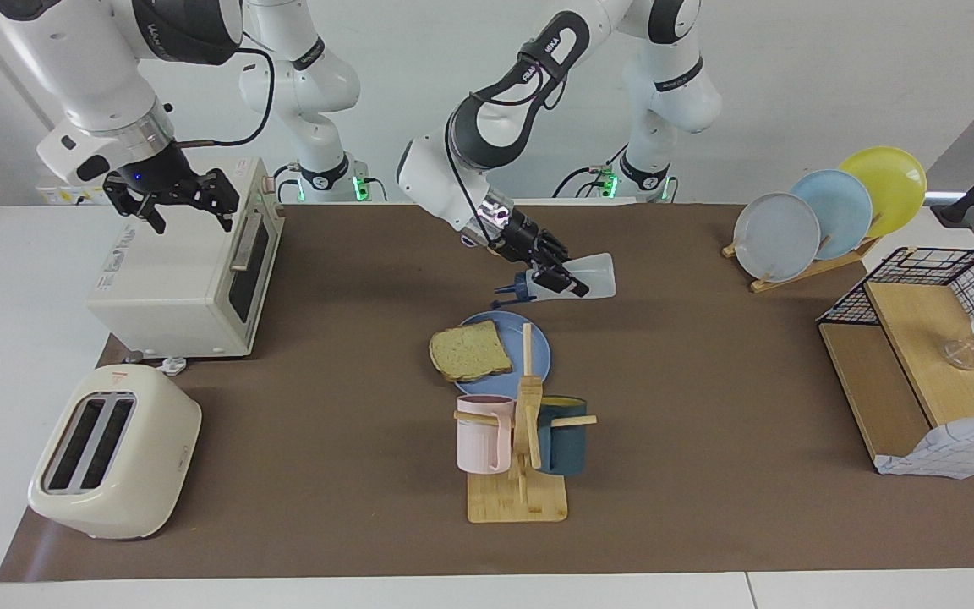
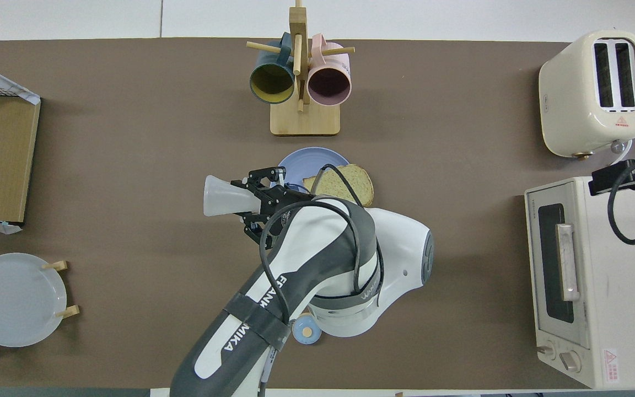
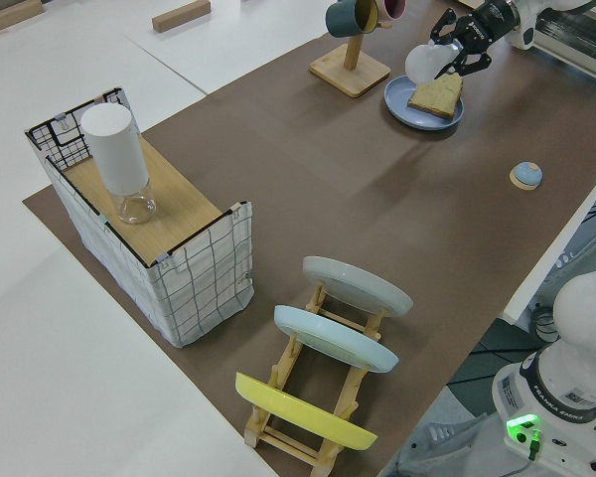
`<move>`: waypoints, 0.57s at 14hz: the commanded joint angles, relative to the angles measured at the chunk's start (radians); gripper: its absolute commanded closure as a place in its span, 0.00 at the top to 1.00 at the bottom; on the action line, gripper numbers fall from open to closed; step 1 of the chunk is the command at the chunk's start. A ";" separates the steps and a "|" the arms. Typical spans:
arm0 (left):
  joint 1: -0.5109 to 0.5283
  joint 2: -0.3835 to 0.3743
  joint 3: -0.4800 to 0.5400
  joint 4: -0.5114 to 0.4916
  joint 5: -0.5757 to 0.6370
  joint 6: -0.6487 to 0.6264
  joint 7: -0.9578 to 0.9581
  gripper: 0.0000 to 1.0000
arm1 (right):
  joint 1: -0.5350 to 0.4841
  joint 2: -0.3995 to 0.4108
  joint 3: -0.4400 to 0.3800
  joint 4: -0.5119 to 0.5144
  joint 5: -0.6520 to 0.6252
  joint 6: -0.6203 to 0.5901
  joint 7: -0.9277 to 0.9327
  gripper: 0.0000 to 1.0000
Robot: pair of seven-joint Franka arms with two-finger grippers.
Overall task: Put bread on plate and add seasoning
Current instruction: 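Tilt the bottle spout down and squeeze seasoning onto the bread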
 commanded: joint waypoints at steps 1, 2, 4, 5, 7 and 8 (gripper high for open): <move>-0.037 0.024 0.012 0.022 0.056 -0.039 -0.007 0.00 | 0.010 0.001 -0.004 -0.007 -0.001 -0.006 -0.016 1.00; -0.040 0.024 0.012 0.021 0.059 -0.039 -0.007 0.00 | 0.012 0.001 -0.004 -0.007 -0.001 -0.005 -0.017 1.00; -0.040 0.024 0.012 0.022 0.063 -0.040 -0.007 0.00 | 0.012 0.001 -0.002 -0.007 -0.001 -0.005 -0.017 1.00; -0.042 0.025 0.012 0.021 0.063 -0.043 -0.007 0.00 | 0.010 0.001 -0.004 -0.007 -0.001 -0.006 -0.017 1.00; -0.042 0.031 0.012 0.021 0.059 -0.040 -0.007 0.00 | 0.004 0.001 -0.004 -0.007 -0.001 -0.006 -0.017 1.00; -0.040 0.034 0.012 0.022 0.057 -0.039 -0.007 0.00 | 0.002 0.001 -0.004 -0.007 -0.001 -0.006 -0.017 1.00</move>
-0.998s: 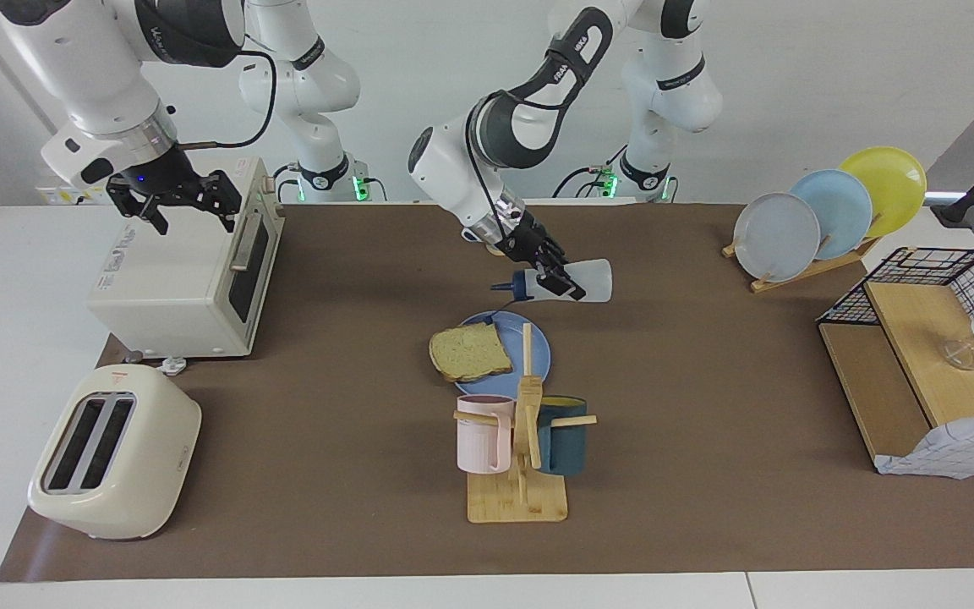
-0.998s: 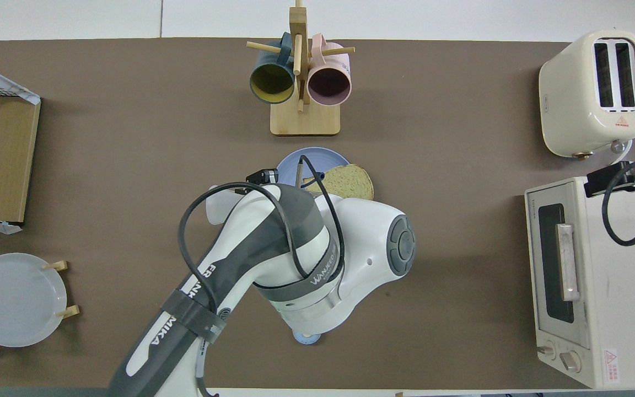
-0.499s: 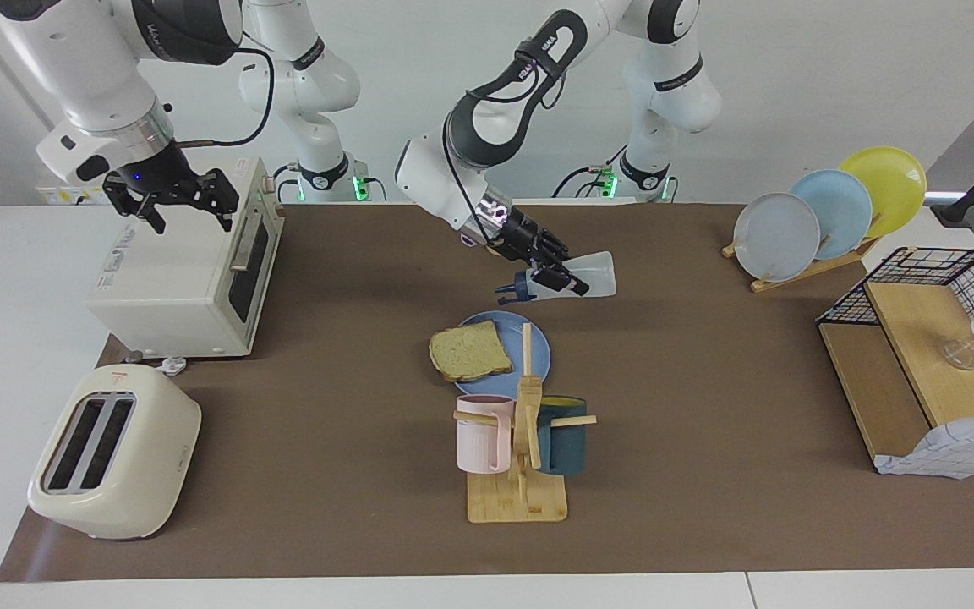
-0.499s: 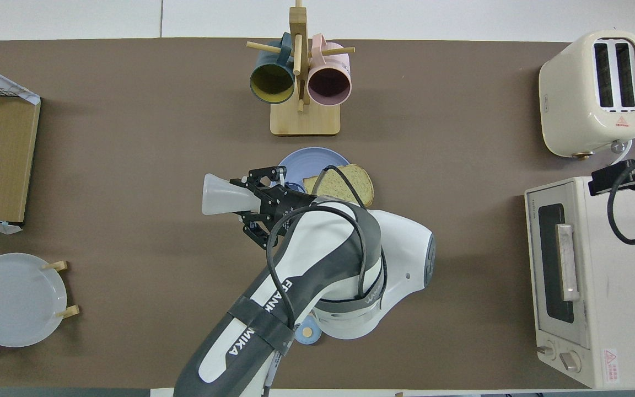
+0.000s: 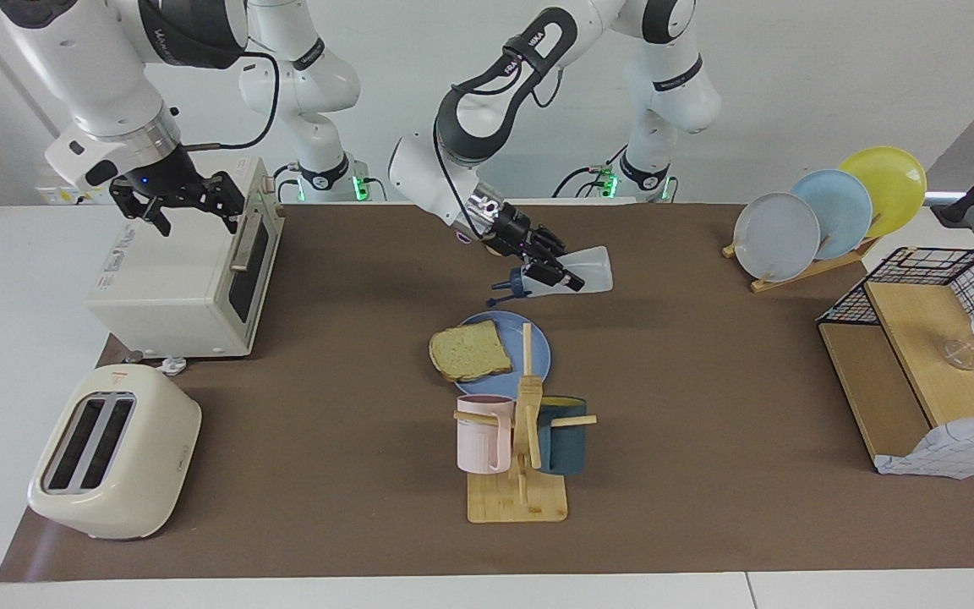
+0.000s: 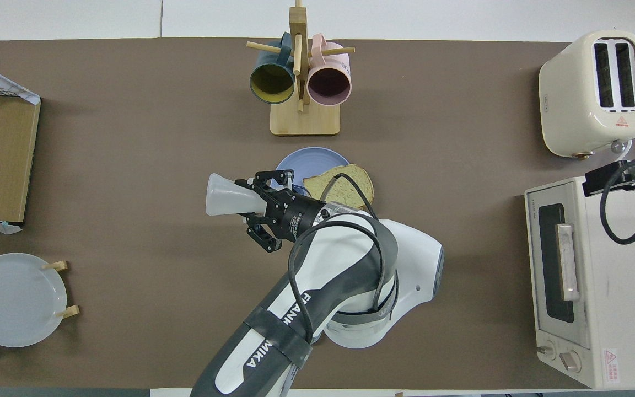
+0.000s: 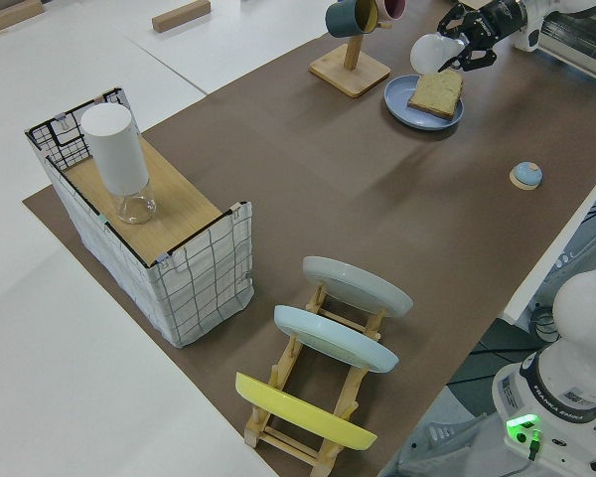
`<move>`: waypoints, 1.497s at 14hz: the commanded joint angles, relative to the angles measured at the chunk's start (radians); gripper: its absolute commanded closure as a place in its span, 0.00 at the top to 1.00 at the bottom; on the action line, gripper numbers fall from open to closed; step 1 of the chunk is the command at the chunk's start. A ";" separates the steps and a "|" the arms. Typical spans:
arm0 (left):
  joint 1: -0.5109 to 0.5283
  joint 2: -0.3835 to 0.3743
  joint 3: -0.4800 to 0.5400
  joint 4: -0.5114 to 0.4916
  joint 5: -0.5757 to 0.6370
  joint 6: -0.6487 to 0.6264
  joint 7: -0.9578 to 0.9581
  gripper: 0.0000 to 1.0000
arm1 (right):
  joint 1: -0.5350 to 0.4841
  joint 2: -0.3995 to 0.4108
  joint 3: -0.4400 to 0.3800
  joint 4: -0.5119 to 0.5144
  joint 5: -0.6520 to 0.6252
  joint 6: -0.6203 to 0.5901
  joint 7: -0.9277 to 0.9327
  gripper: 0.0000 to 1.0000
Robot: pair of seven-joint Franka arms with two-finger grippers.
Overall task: Put bread on plate and add seasoning
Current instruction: 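Tilt the bottle spout down and squeeze seasoning onto the bread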
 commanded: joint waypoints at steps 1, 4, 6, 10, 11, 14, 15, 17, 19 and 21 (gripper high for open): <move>-0.012 0.030 0.012 0.023 0.013 -0.021 -0.007 0.00 | -0.005 -0.004 -0.002 -0.005 -0.001 -0.006 -0.017 1.00; -0.012 0.124 0.021 0.092 0.007 -0.033 -0.008 0.00 | -0.005 -0.004 -0.002 -0.005 -0.001 -0.006 -0.017 1.00; -0.010 0.133 0.021 0.098 0.016 -0.038 -0.008 0.00 | -0.005 -0.004 -0.002 -0.005 -0.001 -0.006 -0.017 1.00; -0.015 0.197 0.022 0.106 0.053 -0.062 -0.008 0.00 | -0.005 -0.004 -0.002 -0.005 -0.001 -0.006 -0.017 1.00; -0.015 0.205 0.024 0.112 0.056 -0.065 -0.008 0.00 | -0.005 -0.004 -0.002 -0.005 -0.001 -0.006 -0.017 1.00; -0.013 0.242 0.024 0.143 0.111 -0.126 -0.007 0.00 | -0.005 -0.004 -0.002 -0.005 -0.001 -0.006 -0.017 1.00; -0.013 0.252 0.024 0.148 0.115 -0.127 -0.007 0.00 | -0.005 -0.004 -0.002 -0.005 -0.001 -0.006 -0.017 1.00; -0.001 0.262 0.026 0.146 0.163 -0.128 -0.007 0.00 | -0.005 -0.004 -0.003 -0.005 -0.001 -0.006 -0.017 1.00; 0.027 0.262 0.026 0.143 0.229 -0.127 -0.007 0.00 | -0.005 -0.004 -0.003 -0.005 -0.001 -0.006 -0.017 1.00; 0.050 0.262 0.027 0.141 0.240 -0.116 -0.007 0.00 | -0.005 -0.004 -0.002 -0.005 -0.001 -0.006 -0.017 1.00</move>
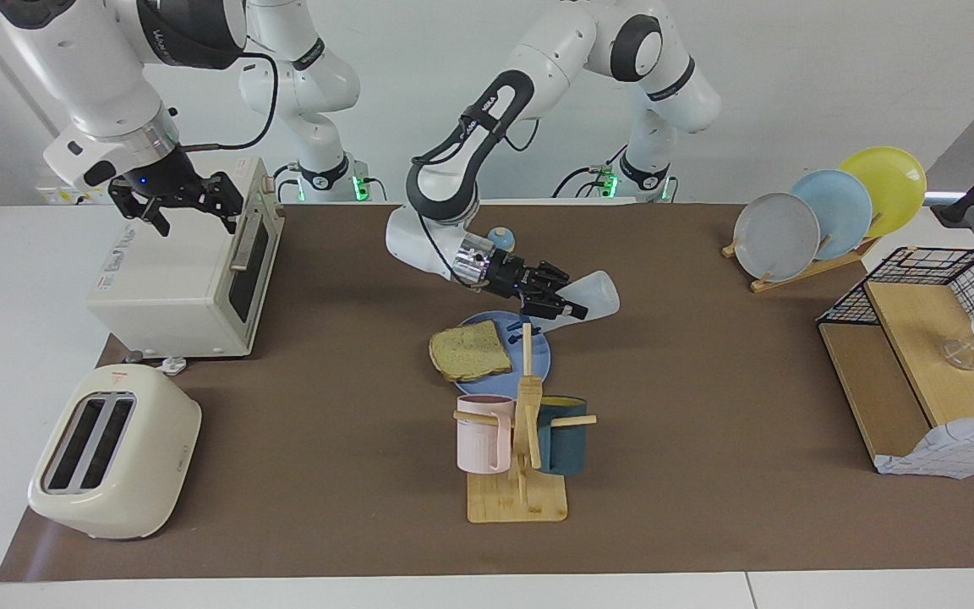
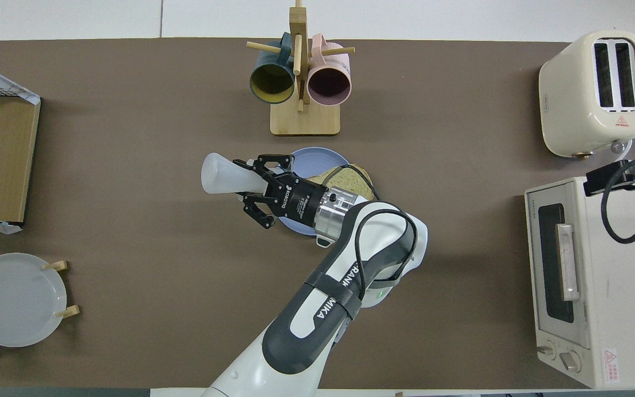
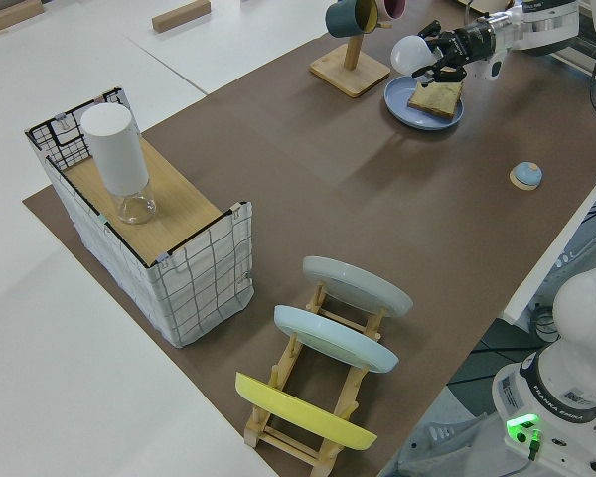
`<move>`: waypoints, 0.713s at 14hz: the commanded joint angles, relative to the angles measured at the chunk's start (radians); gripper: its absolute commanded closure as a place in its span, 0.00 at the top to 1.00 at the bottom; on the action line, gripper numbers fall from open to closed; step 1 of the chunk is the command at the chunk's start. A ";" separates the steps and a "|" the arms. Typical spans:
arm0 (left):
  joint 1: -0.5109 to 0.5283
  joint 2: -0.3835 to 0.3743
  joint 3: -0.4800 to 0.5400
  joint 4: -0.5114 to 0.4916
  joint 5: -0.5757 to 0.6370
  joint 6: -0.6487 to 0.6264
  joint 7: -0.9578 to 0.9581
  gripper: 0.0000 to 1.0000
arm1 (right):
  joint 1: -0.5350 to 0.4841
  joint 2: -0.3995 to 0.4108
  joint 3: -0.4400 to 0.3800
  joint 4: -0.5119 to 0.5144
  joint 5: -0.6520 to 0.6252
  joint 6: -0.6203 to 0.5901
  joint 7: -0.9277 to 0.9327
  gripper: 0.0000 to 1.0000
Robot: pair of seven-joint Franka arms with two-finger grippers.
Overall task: Put bread on plate and add seasoning
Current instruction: 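Tilt the bottle spout down and squeeze seasoning onto the bread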
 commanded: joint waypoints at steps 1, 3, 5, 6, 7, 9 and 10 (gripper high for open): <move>0.033 0.023 0.003 0.033 0.040 -0.011 0.001 0.00 | -0.004 -0.004 -0.001 -0.005 -0.001 -0.006 -0.017 1.00; 0.054 0.025 0.001 0.033 0.056 -0.010 0.001 0.00 | -0.004 -0.004 -0.001 -0.005 -0.001 -0.006 -0.017 1.00; 0.048 0.025 0.001 0.035 0.045 -0.013 0.001 0.00 | -0.004 -0.004 -0.001 -0.005 -0.001 -0.006 -0.017 1.00; 0.039 0.025 0.000 0.035 0.039 -0.025 0.003 0.00 | -0.004 -0.004 -0.001 -0.005 -0.001 -0.006 -0.017 1.00; 0.024 0.025 -0.005 0.038 0.030 -0.051 0.003 0.00 | -0.004 -0.004 -0.001 -0.005 -0.001 -0.006 -0.017 1.00; -0.034 0.020 -0.005 0.038 -0.002 -0.074 0.001 0.00 | -0.004 -0.004 -0.003 -0.005 -0.001 -0.006 -0.017 1.00; -0.066 0.019 -0.003 0.039 -0.005 -0.079 0.003 0.00 | -0.004 -0.004 -0.001 -0.005 -0.001 -0.006 -0.017 1.00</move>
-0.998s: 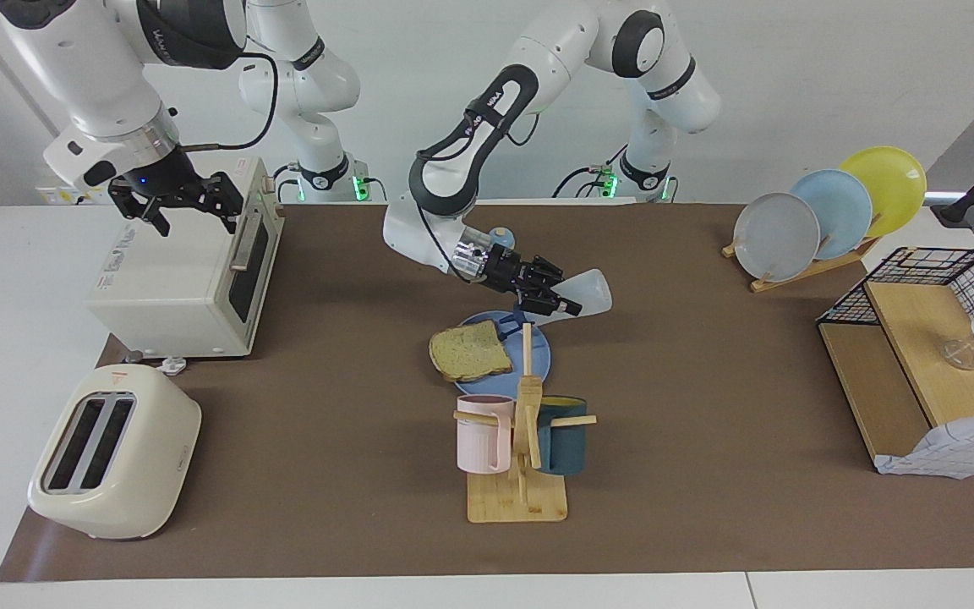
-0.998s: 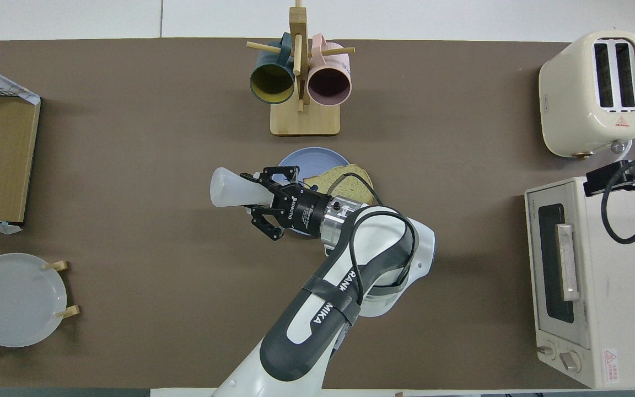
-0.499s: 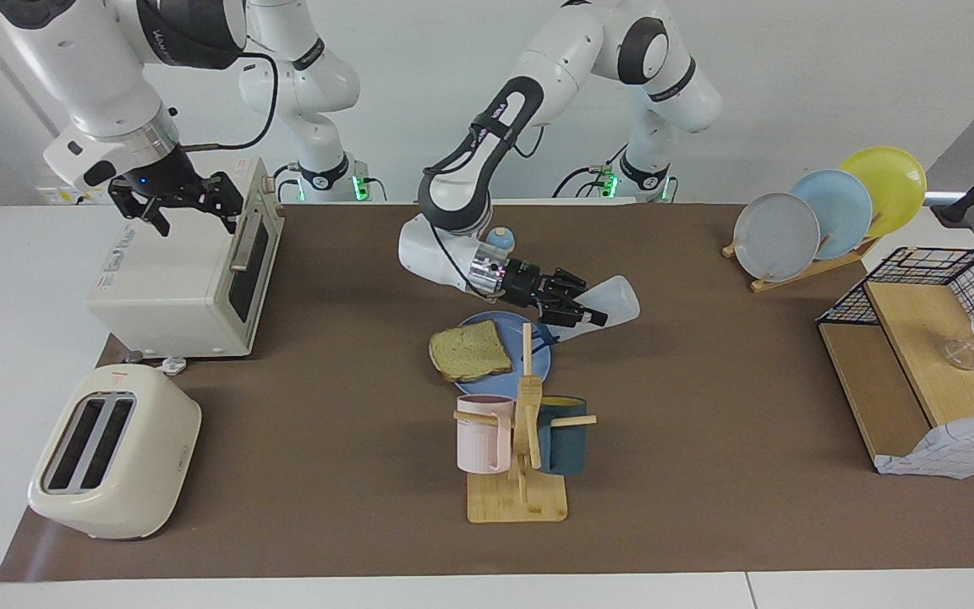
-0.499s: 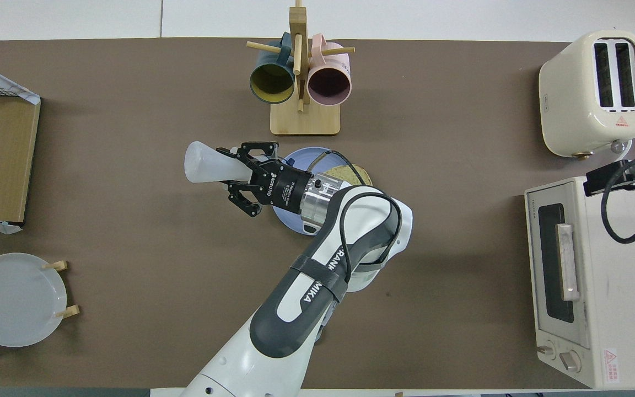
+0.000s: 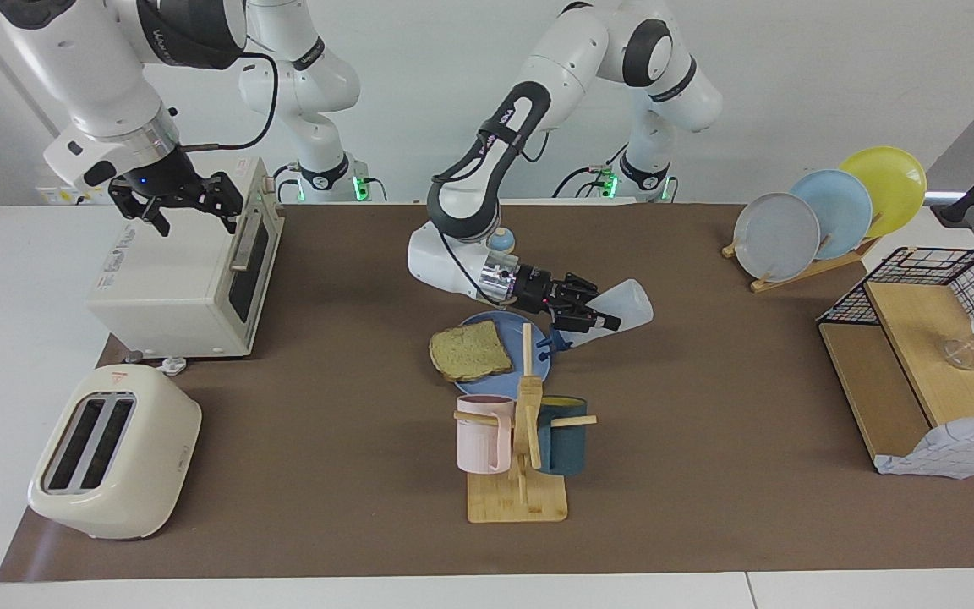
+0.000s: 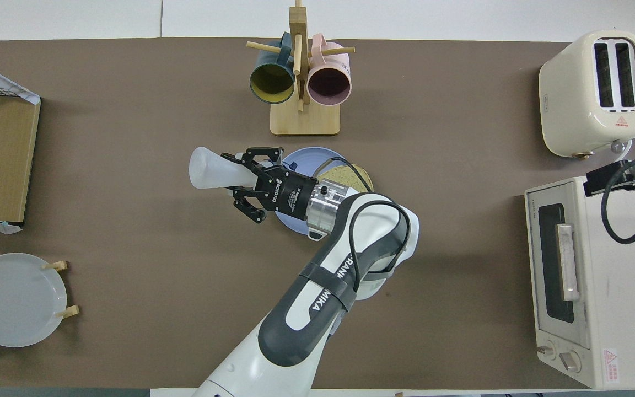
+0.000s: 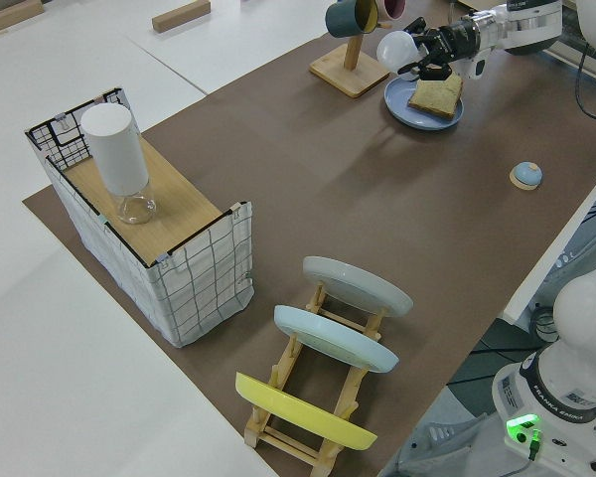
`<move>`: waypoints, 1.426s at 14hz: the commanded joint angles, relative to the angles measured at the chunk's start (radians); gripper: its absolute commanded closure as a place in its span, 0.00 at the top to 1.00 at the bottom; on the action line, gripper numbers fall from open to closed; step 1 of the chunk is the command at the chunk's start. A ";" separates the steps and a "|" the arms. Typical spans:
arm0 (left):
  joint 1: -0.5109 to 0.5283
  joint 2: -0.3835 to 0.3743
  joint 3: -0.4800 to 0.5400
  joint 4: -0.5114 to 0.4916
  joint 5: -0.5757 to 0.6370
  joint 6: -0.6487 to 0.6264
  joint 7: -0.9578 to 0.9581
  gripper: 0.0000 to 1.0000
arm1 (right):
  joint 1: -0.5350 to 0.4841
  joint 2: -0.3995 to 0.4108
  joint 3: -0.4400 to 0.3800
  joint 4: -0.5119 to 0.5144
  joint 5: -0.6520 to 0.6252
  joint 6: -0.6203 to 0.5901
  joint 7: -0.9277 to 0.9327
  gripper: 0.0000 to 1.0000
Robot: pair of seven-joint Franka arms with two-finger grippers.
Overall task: Put bread on plate and add seasoning
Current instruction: 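Tilt the bottle spout down and squeeze seasoning onto the bread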
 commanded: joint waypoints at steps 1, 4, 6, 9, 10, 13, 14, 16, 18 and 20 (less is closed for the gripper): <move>-0.089 0.012 0.010 0.035 -0.026 -0.063 0.003 0.00 | -0.004 -0.004 -0.001 -0.005 -0.001 -0.006 -0.017 1.00; -0.138 0.009 0.010 0.043 -0.041 -0.093 0.003 0.00 | -0.004 -0.004 -0.003 -0.005 -0.001 -0.006 -0.015 1.00; -0.139 0.009 0.010 0.043 -0.040 -0.093 0.003 0.00 | -0.004 -0.004 -0.001 -0.005 -0.001 -0.006 -0.017 1.00; -0.080 0.013 0.013 0.040 -0.028 -0.050 0.001 0.00 | -0.004 -0.004 -0.003 -0.005 -0.001 -0.006 -0.017 1.00; -0.054 0.015 0.013 0.038 -0.019 -0.027 0.001 0.00 | -0.004 -0.004 -0.001 -0.005 -0.001 -0.006 -0.017 1.00; 0.047 0.019 0.013 0.032 0.037 0.033 0.001 0.00 | -0.004 -0.004 -0.003 -0.005 -0.001 -0.006 -0.017 1.00; 0.073 0.021 0.013 0.032 0.049 0.042 0.001 0.00 | -0.004 -0.004 -0.001 -0.005 -0.001 -0.006 -0.017 1.00; 0.086 0.021 0.013 0.030 0.063 0.061 0.001 0.00 | -0.004 -0.004 -0.001 -0.005 -0.001 -0.006 -0.017 1.00; 0.077 0.021 0.013 0.030 0.058 0.058 0.003 0.00 | -0.004 -0.004 -0.003 -0.005 -0.001 -0.006 -0.017 1.00; 0.033 0.019 0.012 0.032 0.043 0.038 0.003 0.00 | -0.004 -0.004 -0.001 -0.005 -0.001 -0.006 -0.017 1.00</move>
